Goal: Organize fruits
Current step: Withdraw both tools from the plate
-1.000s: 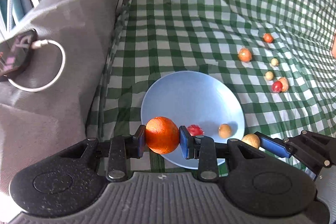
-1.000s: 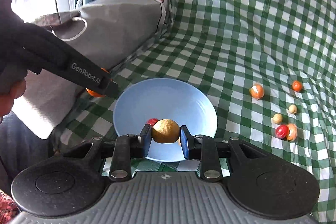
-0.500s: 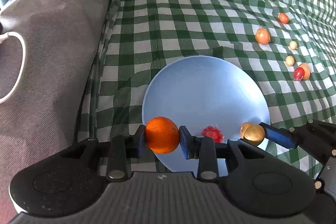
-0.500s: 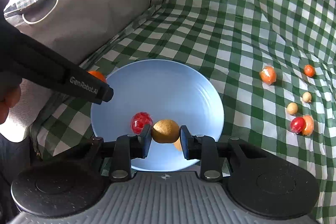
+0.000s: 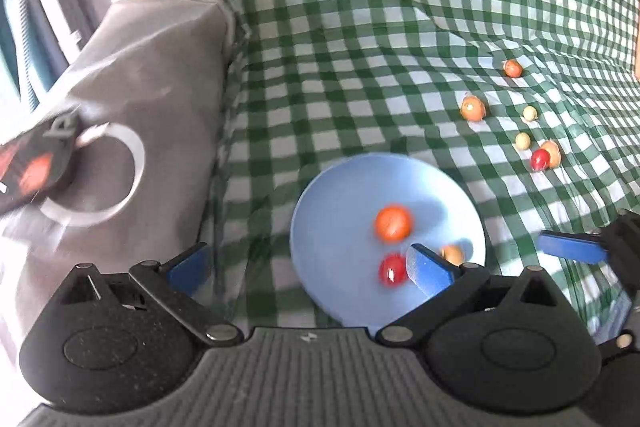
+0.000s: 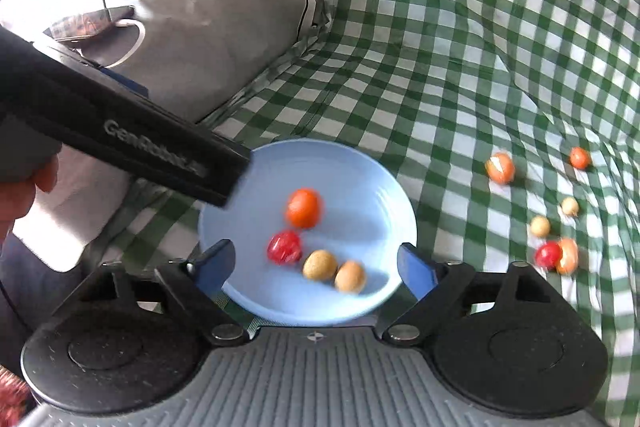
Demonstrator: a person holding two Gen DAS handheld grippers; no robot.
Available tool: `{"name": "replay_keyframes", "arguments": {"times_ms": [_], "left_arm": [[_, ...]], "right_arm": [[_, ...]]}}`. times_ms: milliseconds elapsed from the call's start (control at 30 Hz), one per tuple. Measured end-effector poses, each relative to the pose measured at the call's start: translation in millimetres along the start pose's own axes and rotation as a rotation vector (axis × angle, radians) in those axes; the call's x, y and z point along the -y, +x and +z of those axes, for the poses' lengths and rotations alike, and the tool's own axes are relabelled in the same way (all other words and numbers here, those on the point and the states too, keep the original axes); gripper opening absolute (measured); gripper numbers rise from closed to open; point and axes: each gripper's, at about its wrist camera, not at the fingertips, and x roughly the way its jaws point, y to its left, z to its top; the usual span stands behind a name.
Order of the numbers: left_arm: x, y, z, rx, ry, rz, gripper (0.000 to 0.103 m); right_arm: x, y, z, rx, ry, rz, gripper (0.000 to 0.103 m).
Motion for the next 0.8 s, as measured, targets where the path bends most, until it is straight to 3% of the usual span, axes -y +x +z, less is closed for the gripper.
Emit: {"name": "replay_keyframes", "arguments": {"times_ms": [300,800], "left_arm": [[-9.3,-43.2,-44.4,-0.036,-0.061,0.074,0.103],[9.2,-78.8,-55.6,0.035,-0.002,0.091,0.103]], "right_arm": [[-22.0,-65.2,-27.8,0.062,0.015,-0.033,0.094],[-34.8,-104.2,-36.3,0.163,0.003,-0.071,0.095]]}}
